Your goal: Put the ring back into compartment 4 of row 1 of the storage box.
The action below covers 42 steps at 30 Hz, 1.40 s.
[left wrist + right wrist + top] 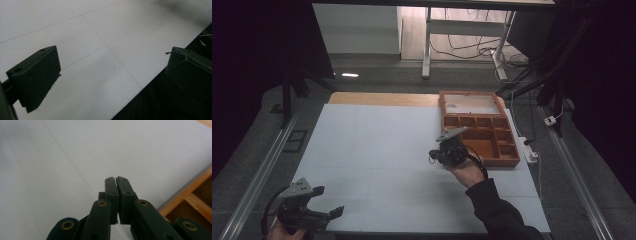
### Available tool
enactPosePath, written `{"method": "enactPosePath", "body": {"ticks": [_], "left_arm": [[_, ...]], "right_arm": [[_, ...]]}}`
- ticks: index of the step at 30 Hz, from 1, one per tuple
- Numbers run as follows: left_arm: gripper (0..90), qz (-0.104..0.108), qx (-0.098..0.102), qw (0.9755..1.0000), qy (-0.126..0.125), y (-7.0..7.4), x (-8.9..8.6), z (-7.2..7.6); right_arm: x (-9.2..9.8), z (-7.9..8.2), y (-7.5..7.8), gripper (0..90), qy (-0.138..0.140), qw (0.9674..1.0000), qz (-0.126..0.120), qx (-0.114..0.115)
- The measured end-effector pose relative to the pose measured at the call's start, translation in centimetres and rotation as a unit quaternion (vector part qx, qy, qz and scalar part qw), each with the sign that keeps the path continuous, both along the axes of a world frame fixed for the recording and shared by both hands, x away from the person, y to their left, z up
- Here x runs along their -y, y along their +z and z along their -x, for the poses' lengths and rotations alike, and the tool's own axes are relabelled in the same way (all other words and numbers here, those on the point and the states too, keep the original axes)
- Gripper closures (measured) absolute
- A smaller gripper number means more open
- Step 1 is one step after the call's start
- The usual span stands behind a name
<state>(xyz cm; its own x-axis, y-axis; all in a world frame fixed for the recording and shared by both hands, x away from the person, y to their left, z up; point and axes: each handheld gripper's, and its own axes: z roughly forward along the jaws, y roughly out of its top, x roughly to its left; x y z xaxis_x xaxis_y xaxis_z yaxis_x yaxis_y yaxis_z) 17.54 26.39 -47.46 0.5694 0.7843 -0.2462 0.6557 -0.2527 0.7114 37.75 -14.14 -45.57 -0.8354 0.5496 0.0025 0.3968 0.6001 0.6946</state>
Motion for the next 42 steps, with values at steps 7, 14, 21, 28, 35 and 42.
{"method": "enactPosePath", "body": {"ticks": [7,14,21,28,35,42], "left_arm": [[0.0,0.0,-0.001,1.0,0.0,0.0,0.0,0.0],[0.0,0.0,-0.001,1.0,0.001,0.0,0.0,0.0],[0.0,0.0,-0.002,1.0,0.0,0.0,0.0,0.0],[0.0,0.001,-0.002,1.0,0.0,0.0,0.0,-0.1],[0.0,0.002,-0.004,1.0,0.001,0.0,0.0,-0.1],[0.0,0.001,-0.004,1.0,0.003,0.0,0.0,-0.1]], "right_arm": [[2.3,-1.2,0.7,87.4,-0.035,0.9993,-0.011,0.007],[5.0,-2.5,1.1,87.4,-0.075,0.9968,-0.02,0.016],[7.4,-3.6,1.3,87.4,-0.115,0.9928,-0.02,0.028],[10.1,-4.7,1.4,87.4,-0.157,0.9868,-0.024,0.034],[12.5,-5.6,1.6,87.4,-0.189,0.9807,-0.026,0.042],[14.9,-6.6,1.5,87.4,-0.225,0.9729,-0.022,0.049]]}}
